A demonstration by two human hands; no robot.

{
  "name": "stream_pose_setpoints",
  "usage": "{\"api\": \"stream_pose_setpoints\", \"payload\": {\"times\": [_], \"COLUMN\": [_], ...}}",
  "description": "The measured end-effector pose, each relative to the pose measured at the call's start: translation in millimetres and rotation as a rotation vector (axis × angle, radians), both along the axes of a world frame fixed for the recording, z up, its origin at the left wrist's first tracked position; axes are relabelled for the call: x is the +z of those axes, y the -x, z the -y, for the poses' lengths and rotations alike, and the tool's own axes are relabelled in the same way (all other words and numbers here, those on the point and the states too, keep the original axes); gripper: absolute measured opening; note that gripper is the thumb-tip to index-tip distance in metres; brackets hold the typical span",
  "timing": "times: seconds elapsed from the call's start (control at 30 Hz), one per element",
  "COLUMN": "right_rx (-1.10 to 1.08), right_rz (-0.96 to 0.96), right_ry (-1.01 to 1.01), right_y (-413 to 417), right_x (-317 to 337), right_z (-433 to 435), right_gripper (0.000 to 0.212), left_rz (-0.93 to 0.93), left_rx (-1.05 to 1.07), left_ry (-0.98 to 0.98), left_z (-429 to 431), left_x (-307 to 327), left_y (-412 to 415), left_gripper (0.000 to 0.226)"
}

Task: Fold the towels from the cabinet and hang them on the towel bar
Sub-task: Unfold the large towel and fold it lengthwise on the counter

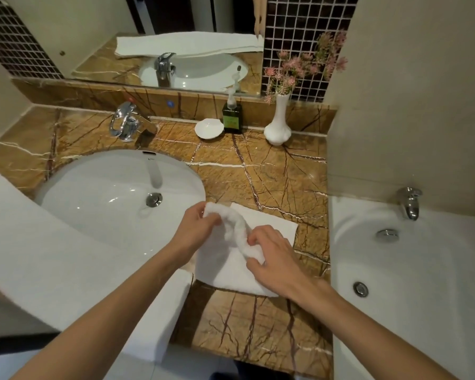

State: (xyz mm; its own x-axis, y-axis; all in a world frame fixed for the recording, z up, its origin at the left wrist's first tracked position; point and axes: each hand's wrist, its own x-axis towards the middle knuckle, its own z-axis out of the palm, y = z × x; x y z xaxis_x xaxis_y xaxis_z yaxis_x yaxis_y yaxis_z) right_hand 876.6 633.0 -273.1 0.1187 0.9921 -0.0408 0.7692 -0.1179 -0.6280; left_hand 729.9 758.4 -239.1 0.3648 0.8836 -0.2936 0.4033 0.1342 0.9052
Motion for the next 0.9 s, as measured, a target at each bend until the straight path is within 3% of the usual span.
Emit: {"api": "stream_pose_setpoints", "payload": {"times": [0.13,0.3,0.4,0.63,0.8,0.9], "right_rx": [-0.142,-0.226,-0.210,0.134,0.372,0.480], "right_rz": [-0.148,-0.298,-0.277,-0.125,-0.081,-0.003], "right_ry": [-0.170,-0.342,-0.415,-0.374,-0.223,-0.134], "right_y": [5.9,14.7,28.4,115.2,167.6,179.6], "right_x": [20.0,64.6,77.7,44.6,4.5,-11.5], "right_z": [-12.9,-38.1,-42.4,-27.3,-7.7,-2.8], "right_gripper": [0.015,0.023,0.024,0.024,0.026,0.039], "left_rz": [0.057,0.224,0.316,0.479,0.396,0.220], "left_rx": [0.149,0.302,0.325,0.633,0.618,0.526], "left_ry": [-0.073,-0.068,-0.124,0.037,0.222,0.241], "left_z": [-15.8,-36.6,-42.7,-34.5,-16.1,-13.9], "left_x": [22.9,64.1,74.2,19.4,-23.8,-34.5], "left_y": [3.2,12.2,31.2,111.7,176.8,197.0], "left_gripper": [0.017,0.020,0.013,0.019,0.028,0.023]}}
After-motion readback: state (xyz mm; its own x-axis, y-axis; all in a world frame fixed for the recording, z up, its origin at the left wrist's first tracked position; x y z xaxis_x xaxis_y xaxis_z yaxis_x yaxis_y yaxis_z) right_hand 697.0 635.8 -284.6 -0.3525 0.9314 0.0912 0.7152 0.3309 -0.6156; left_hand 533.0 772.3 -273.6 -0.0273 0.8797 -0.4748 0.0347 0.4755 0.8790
